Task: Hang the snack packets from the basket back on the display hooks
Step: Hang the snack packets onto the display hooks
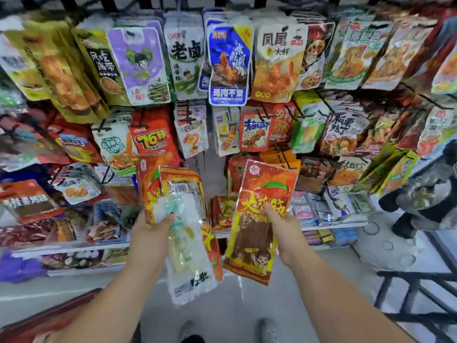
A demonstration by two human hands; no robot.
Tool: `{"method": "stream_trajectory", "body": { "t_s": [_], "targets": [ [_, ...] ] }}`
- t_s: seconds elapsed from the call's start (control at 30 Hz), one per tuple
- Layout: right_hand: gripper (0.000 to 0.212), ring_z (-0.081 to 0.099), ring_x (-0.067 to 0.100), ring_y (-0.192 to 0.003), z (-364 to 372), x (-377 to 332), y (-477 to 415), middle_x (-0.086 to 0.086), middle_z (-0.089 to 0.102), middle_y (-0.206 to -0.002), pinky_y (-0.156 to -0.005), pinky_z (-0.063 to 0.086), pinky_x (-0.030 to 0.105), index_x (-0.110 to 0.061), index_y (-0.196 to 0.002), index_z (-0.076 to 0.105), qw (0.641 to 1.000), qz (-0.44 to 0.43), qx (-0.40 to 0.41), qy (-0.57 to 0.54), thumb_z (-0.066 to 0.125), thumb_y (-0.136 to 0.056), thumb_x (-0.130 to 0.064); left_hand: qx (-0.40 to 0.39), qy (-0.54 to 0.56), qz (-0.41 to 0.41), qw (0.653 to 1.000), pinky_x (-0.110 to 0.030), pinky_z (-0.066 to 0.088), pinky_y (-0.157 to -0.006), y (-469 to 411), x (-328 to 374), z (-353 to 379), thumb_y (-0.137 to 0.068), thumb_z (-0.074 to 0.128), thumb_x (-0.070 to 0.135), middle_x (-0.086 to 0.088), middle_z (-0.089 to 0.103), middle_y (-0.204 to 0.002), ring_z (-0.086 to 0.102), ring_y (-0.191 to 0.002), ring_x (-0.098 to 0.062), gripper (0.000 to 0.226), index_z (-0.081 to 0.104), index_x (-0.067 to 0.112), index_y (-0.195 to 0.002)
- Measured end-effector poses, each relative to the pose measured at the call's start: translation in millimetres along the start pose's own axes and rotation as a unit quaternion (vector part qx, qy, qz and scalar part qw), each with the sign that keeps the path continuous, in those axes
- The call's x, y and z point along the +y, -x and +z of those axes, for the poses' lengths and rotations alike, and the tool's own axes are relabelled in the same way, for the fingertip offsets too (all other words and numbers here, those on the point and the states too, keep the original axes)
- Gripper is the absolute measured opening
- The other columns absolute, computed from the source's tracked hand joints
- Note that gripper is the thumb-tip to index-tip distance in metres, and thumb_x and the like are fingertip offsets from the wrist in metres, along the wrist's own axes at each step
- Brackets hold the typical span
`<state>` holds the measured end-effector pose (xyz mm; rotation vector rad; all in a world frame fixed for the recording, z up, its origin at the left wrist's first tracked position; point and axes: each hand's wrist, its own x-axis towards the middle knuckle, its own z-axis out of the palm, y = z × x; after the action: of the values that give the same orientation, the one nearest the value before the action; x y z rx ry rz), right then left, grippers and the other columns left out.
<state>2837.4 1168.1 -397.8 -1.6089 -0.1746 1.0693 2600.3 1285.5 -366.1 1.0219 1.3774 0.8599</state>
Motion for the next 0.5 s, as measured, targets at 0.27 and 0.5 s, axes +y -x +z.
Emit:
{"method": "stream_trajectory", "body": {
  "t_s": [0.27, 0.5],
  "targets": [
    [0.011, 0.061, 0.019, -0.074, -6, 22, -57, 0.007, 0.075, -0.088, -0.062, 0.046, 0.029, -0.017, -0.093, 0.075, 0.986, -0.017, -0.077, 0.144, 0.068, -0.094, -0.008, 0.127, -0.014, -0.025, 0.992, -0.027, 0.052, -0.059, 15, -37, 26, -0.100, 0.067, 0.009, -0.001, 0.077, -0.101, 0.073, -0.078, -0.015, 0.021, 0.066, 0.018, -0.119],
    [0.019, 0.066, 0.018, -0.083, 37, 50, -105, -0.006, 0.070, -0.084, -0.066, 0.048, 0.028, -0.022, -0.093, 0.069, 0.980, -0.046, -0.050, 0.185, 0.066, -0.100, -0.040, 0.137, -0.052, -0.032, 0.989, -0.029, 0.048, -0.064, -15, -77, 6, -0.100, 0.069, 0.018, 0.008, 0.077, -0.099, 0.071, -0.079, -0.011, 0.019, 0.067, 0.025, -0.117]
  ]
}}
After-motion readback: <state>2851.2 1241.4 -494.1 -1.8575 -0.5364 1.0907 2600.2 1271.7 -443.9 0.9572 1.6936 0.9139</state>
